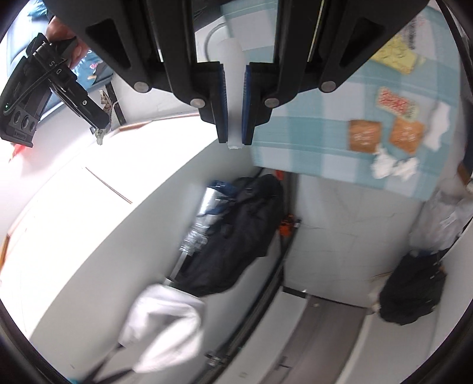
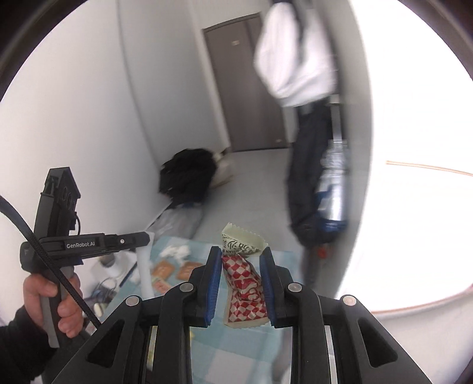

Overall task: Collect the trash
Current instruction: 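Carry both items over the white bin and open both tools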

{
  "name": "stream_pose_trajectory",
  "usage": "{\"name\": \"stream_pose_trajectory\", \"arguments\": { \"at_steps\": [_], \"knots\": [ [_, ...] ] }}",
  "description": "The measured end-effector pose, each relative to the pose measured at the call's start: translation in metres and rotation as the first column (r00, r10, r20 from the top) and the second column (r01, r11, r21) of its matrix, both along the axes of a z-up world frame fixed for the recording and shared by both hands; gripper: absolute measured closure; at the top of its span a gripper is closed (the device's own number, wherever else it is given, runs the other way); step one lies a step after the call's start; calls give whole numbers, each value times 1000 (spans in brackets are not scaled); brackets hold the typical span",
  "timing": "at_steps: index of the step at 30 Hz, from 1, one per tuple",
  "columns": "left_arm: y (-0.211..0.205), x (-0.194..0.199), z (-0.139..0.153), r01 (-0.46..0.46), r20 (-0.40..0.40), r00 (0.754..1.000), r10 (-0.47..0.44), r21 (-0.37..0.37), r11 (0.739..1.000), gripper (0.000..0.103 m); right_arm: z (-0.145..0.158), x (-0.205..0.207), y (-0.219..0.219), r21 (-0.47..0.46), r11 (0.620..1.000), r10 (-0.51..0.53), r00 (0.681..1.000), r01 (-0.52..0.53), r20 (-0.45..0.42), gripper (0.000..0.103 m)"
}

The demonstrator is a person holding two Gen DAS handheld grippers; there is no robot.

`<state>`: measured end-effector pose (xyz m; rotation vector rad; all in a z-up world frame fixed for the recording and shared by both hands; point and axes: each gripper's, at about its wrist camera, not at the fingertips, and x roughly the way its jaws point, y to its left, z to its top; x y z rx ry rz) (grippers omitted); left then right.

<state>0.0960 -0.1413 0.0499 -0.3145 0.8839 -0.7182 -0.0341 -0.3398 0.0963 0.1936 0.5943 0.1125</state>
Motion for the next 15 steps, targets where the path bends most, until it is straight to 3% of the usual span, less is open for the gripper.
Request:
{"name": "stream_pose_trajectory", "arguments": {
  "at_steps": [5, 10, 15],
  "knots": [
    [-77, -4, -18, 158, -9, 987, -158, -17, 987, 98, -11, -35, -66, 18, 989, -148, 989, 148, -17, 78],
    [-144, -13, -59, 302, -30, 953, -300, 68, 951, 98, -71, -54, -127, 117, 949, -278, 952, 293, -130, 78],
    [-189, -12, -102, 397, -90, 917, -387, 158, 904, 98, -139, -57, -162, 202, 902, -330, 912, 381, -245, 78]
  ]
}}
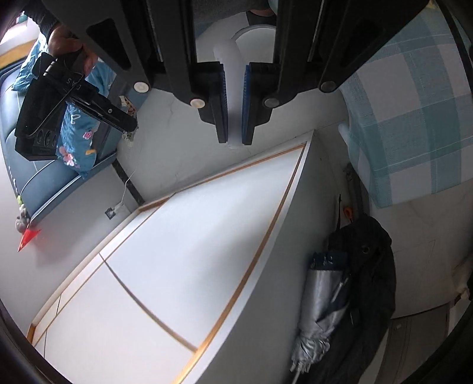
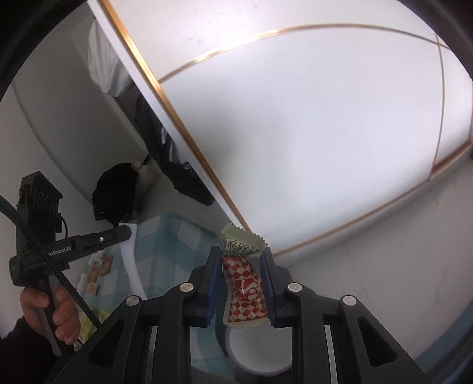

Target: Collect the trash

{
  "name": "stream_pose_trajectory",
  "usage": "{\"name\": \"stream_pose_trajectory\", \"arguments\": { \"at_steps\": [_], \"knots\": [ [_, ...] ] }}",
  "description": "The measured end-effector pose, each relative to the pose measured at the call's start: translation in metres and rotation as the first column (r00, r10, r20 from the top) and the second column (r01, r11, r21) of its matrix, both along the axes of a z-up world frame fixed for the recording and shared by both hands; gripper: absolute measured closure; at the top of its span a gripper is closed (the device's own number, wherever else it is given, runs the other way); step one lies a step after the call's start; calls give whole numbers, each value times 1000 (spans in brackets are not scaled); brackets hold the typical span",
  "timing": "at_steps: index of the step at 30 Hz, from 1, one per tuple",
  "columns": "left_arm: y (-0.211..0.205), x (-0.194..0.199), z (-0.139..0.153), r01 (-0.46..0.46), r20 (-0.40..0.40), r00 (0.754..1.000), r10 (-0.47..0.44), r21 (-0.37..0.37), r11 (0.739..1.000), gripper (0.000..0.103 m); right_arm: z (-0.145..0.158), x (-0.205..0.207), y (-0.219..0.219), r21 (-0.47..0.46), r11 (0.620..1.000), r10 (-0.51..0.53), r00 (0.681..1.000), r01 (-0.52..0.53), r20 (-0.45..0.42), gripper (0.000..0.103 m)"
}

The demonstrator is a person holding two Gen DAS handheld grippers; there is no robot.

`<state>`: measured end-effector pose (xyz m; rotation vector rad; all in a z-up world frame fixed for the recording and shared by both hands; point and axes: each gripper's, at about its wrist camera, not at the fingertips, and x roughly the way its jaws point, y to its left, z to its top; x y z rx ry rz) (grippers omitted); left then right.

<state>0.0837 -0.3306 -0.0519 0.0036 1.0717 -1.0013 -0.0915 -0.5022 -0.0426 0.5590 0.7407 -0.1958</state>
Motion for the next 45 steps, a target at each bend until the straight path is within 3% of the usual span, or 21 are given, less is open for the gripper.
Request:
{"name": "stream_pose_trajectory", "arguments": {
  "at_steps": [6, 11, 25, 29, 32, 37, 40, 42, 45],
  "knots": [
    [-33, -18, -50, 97, -61, 994, -88, 166, 981, 98, -82, 10, -10, 104, 995, 1, 994, 10, -112, 78],
    [-59, -21, -92, 185, -150, 978, -145, 296, 937, 98, -146, 22, -5, 195, 981, 15, 977, 28, -212, 78],
    [-96, -29, -137, 306, -245, 947, -209, 480, 823, 97, -253, 40, 9, 412, 911, 121, 929, 36, -349, 78],
    [-101, -25, -146, 303, -273, 945, -182, 511, 804, 93, -265, 35, 10, 445, 894, 124, 919, 61, -375, 76],
    [-103, -27, -156, 319, -297, 939, -175, 558, 766, 91, -271, 31, 8, 460, 885, 139, 905, 68, -402, 61],
    [-102, -24, -162, 314, -311, 938, -152, 580, 752, 90, -268, 25, 5, 465, 883, 136, 909, 70, -394, 46],
    [-99, -22, -159, 309, -312, 939, -144, 585, 750, 78, -260, 14, 3, 459, 885, 126, 909, 77, -396, 45],
    [-97, -23, -154, 305, -302, 942, -148, 583, 753, 57, -259, 9, 0, 456, 885, 114, 910, 89, -399, 44],
    [-94, -27, -144, 306, -279, 945, -172, 561, 770, 49, -253, 0, -7, 442, 890, 89, 908, 112, -409, 40]
  ]
}}
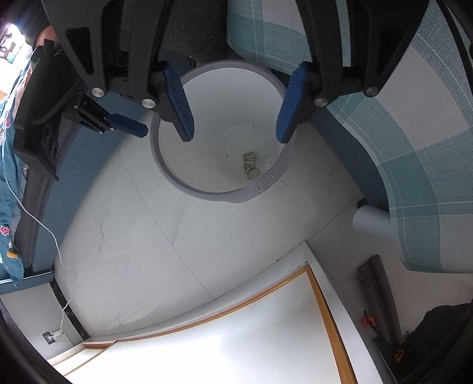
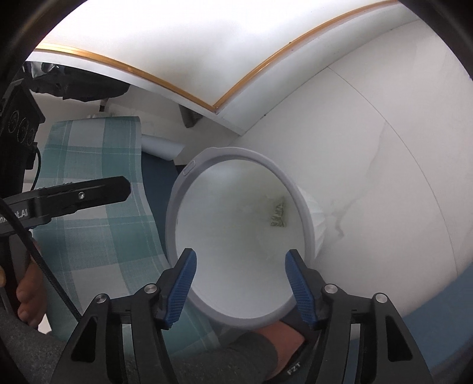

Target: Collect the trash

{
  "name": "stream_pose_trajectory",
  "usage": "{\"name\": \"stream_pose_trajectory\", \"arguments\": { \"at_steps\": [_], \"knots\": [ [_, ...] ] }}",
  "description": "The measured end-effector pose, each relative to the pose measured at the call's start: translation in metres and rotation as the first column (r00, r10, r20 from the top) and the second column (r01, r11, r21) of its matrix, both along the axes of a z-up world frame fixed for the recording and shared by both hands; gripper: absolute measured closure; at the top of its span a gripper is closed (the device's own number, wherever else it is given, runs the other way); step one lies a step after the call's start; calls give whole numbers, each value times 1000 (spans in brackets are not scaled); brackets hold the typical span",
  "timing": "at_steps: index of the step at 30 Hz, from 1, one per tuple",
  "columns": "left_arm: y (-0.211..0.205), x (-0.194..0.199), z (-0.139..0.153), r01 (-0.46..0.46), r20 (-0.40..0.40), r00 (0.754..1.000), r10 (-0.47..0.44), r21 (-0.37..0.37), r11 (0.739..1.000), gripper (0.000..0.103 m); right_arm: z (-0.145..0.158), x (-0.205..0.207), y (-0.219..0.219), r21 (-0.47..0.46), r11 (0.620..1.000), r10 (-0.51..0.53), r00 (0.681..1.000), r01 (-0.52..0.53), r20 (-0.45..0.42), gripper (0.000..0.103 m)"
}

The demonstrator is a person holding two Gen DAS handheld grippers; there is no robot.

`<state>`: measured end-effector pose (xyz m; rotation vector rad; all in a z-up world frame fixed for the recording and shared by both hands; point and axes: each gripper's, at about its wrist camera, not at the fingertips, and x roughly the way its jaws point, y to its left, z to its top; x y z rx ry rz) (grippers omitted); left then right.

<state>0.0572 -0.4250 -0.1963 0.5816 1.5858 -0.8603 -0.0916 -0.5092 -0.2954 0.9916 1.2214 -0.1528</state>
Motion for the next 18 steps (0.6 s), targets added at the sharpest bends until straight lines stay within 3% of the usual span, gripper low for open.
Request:
{"name": "stream_pose_trajectory", "arguments": {
  "at_steps": [3, 5, 9, 13, 16, 18],
  "knots": [
    [3, 1, 11, -2, 51, 999, 3, -21, 1000, 49, 14, -7, -7, -18, 1000, -16, 1000, 16, 11, 40],
    [9, 3, 29, -33, 130, 991, 37, -35, 999, 49, 27, -10, -11, -41, 999, -21, 999, 22, 33, 40],
    [23, 1, 76, -54, 296, 951, 91, -130, 990, 48, 54, -12, -19, -72, 997, -32, 998, 36, 57, 36],
    [44, 0, 122, -93, 421, 890, 174, -206, 974, 47, 100, -7, -24, -167, 985, -24, 993, 43, 115, 36],
    [67, -1, 160, -146, 516, 816, 260, -252, 957, 45, 140, 1, -23, -245, 968, -11, 984, 55, 176, 35],
    [85, -5, 186, -167, 549, 772, 321, -312, 935, 34, 173, 6, -18, -307, 949, 4, 973, 68, 230, 35]
  ]
}}
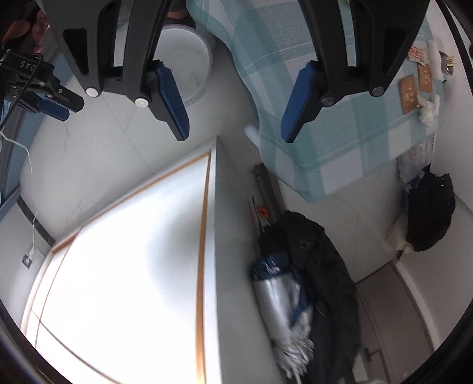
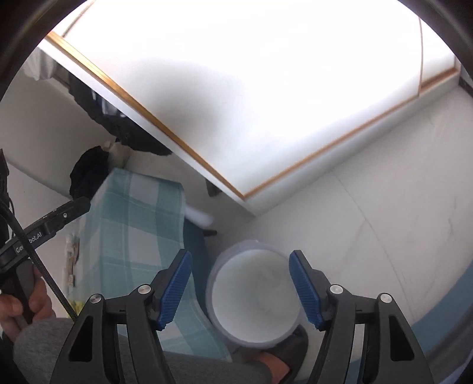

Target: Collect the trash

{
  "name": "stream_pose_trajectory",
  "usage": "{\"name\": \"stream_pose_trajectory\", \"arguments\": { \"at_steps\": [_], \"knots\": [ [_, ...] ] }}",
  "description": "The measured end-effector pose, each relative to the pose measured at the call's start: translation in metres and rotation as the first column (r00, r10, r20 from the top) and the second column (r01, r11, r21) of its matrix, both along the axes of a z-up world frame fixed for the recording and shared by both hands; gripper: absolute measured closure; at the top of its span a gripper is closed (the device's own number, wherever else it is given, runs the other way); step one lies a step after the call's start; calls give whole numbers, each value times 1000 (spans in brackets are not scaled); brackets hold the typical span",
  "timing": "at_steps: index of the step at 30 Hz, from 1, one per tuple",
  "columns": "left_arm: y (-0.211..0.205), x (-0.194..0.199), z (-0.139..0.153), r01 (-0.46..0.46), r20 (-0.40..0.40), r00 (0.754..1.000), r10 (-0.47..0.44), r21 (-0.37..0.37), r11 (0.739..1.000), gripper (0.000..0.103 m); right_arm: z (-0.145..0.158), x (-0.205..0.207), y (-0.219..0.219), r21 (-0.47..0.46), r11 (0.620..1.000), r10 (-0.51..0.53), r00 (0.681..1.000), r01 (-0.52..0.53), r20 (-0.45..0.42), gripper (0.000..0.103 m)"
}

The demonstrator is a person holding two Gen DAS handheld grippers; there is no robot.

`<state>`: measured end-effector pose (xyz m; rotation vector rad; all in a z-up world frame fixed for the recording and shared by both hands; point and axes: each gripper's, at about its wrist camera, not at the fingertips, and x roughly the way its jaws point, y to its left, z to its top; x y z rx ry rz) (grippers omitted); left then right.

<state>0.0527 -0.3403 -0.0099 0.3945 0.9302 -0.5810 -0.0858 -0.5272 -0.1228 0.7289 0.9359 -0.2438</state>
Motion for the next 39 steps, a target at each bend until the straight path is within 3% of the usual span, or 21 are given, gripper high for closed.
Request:
{"name": "stream_pose_trajectory", "arguments": {
  "at_steps": [3, 7, 10, 11, 17, 20, 25, 30, 35, 39],
  "knots": [
    [26, -5, 32, -42, 75, 996, 48, -77, 996, 22, 45, 3, 9, -79, 997, -15, 996, 22, 88, 28],
    [64, -10, 79, -102, 162, 979, 126, -149, 984, 22, 96, 4, 27, -148, 988, -22, 979, 53, 201, 27],
    [97, -10, 92, -143, 200, 963, 182, -194, 970, 20, 132, 6, 48, -191, 980, 2, 959, 54, 282, 25],
    [109, -11, 99, -157, 220, 954, 204, -212, 964, 15, 143, 6, 56, -207, 977, 20, 951, 46, 308, 24],
    [184, -11, 126, -234, 301, 896, 328, -308, 922, 8, 202, 18, 125, -308, 951, 172, 878, -30, 446, 15],
    [226, -5, 127, -295, 296, 865, 404, -351, 889, 5, 222, 27, 161, -328, 941, 242, 833, -78, 498, 9],
    [292, -12, 123, -338, 282, 819, 500, -468, 817, 4, 236, 42, 225, -400, 902, 376, 747, -160, 548, 7],
    [338, -16, 114, -403, 296, 752, 589, -502, 765, 4, 228, 57, 279, -436, 868, 469, 687, -239, 556, 6],
    [362, -11, 89, -465, 279, 714, 642, -496, 733, 4, 204, 76, 325, -455, 834, 531, 678, -312, 508, 6],
    [385, -7, 66, -494, 228, 707, 670, -520, 697, 4, 181, 88, 353, -470, 801, 580, 676, -371, 454, 6]
  ]
}}
